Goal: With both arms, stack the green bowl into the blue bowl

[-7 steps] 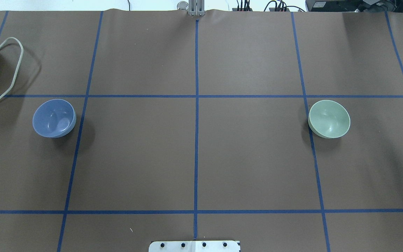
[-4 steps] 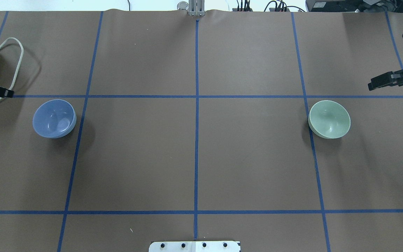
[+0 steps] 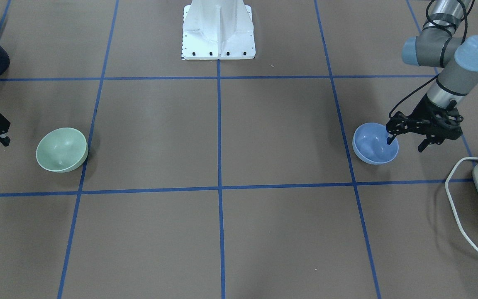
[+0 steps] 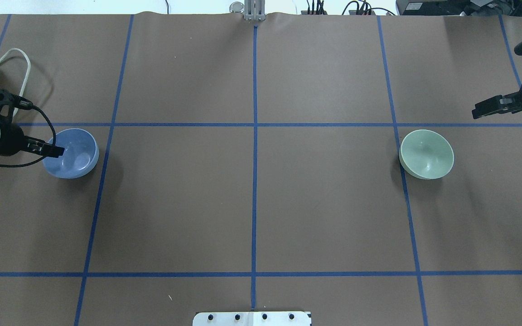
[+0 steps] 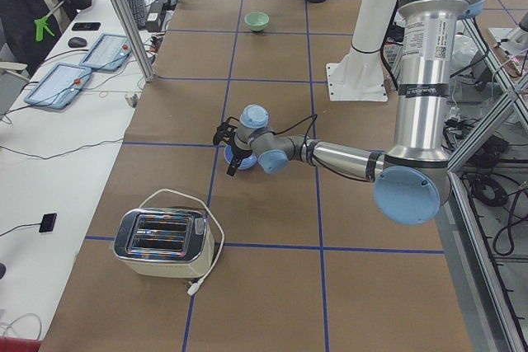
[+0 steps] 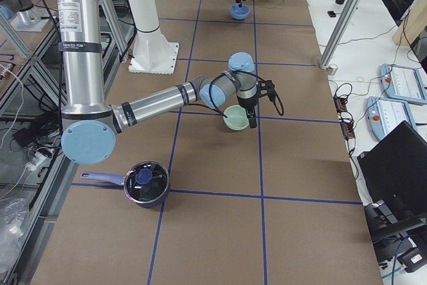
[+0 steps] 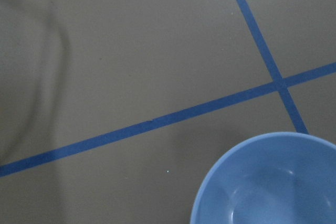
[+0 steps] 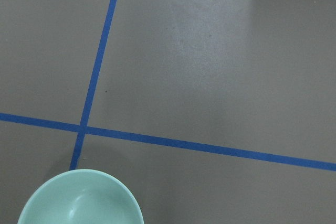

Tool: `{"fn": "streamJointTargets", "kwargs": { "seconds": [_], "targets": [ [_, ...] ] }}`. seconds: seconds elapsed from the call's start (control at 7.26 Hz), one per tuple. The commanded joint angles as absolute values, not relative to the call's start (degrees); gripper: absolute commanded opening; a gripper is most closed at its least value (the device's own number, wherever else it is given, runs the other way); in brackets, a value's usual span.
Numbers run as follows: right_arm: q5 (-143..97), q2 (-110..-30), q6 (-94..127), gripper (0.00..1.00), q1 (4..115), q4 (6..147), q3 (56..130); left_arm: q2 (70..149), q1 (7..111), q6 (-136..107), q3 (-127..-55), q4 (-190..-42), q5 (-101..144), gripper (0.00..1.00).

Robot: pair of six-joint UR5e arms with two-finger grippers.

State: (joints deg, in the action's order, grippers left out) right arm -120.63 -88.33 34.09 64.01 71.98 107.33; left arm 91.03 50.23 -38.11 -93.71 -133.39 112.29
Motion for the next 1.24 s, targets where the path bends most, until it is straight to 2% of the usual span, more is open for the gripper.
{"fn": "streamJointTargets", "kwargs": {
  "seconds": [0.0,0.41,0.69,1.1],
  "targets": [
    [-120.59,-88.33,34.10,1.00,63.98,71.98,107.31,91.75,49.48,-38.32,-93.86,-133.68,112.41,0.00],
    [-120.59,-88.33,34.10,1.00,63.98,71.98,107.31,95.17,49.48,-40.94,-95.61,-132.81,116.61,0.00],
    [-120.59,-88.33,34.19,1.00,63.90,71.98,107.40,104.01,49.13,-50.84,-97.81,-125.82,116.72,0.00],
    [-120.50,-88.33,34.19,1.00,63.90,71.98,107.31,117.65,39.23,-58.68,-98.09,-112.61,111.83,0.00]
  ]
}}
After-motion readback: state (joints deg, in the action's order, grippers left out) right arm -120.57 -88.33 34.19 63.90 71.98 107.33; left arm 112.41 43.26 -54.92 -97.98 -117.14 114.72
